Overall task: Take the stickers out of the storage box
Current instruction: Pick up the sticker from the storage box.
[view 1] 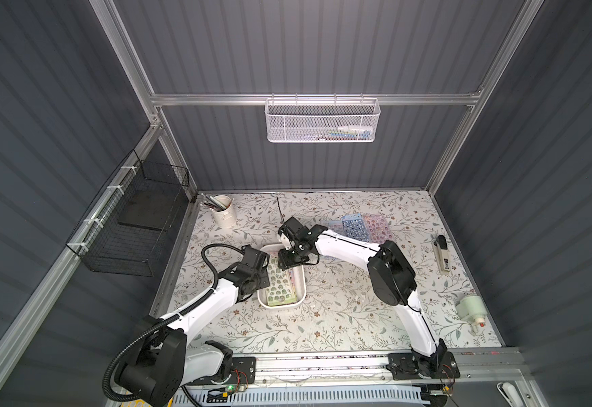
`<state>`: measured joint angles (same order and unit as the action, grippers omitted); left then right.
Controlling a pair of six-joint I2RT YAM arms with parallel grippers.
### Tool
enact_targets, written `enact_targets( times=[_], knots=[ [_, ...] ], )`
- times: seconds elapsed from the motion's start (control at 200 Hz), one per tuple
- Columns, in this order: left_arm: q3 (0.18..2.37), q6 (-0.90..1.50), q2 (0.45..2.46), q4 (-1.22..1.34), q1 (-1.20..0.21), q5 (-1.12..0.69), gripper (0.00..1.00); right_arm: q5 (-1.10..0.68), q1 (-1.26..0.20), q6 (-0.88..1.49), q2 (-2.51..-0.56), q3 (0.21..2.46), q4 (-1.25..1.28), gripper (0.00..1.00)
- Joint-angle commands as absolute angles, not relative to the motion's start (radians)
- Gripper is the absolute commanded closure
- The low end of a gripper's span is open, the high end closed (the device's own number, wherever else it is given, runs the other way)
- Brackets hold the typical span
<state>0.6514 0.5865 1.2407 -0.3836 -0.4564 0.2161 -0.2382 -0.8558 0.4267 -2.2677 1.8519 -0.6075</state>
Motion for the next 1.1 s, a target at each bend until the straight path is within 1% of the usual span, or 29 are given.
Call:
enact_targets(
  times=[0.0, 0.285, 0.465, 0.485, 0.53, 0.67, 0.85, 0.865, 0.915, 1.096],
  knots=[
    [0.655, 0.588, 1.256, -0.396, -0.453, 0.219, 0.81, -0.194, -0.85, 0.4, -2.309, 1.869, -0.684, 0.55],
    [0.663, 0.586, 1.277, -0.388, -0.454, 0.216, 0.81, -0.233, -0.85, 0.405, -2.32, 1.879, -0.682, 0.53],
    [0.662, 0.589, 1.273, -0.389, -0.454, 0.219, 0.81, -0.325, -0.835, 0.439, -2.292, 1.832, -0.614, 0.55],
    [0.66, 0.589, 1.273, -0.388, -0.453, 0.219, 0.81, -0.368, -0.833, 0.445, -2.287, 1.824, -0.604, 0.55],
    [0.659, 0.59, 1.273, -0.39, -0.454, 0.219, 0.81, -0.4, -0.829, 0.453, -2.274, 1.806, -0.581, 0.56],
    [0.658, 0.594, 1.272, -0.39, -0.453, 0.221, 0.81, -0.455, -0.824, 0.468, -2.235, 1.764, -0.54, 0.58],
    [0.659, 0.596, 1.269, -0.389, -0.453, 0.224, 0.81, -0.348, -0.832, 0.431, -2.181, 1.754, -0.617, 0.58],
    [0.66, 0.596, 1.269, -0.389, -0.453, 0.225, 0.81, -0.311, -0.833, 0.428, -2.175, 1.752, -0.624, 0.57],
    [0.658, 0.596, 1.266, -0.389, -0.454, 0.227, 0.81, -0.275, -0.836, 0.418, -2.161, 1.742, -0.643, 0.57],
    [0.655, 0.596, 1.262, -0.385, -0.454, 0.228, 0.81, -0.212, -0.859, 0.407, -2.143, 1.705, -0.692, 0.56]
  ],
)
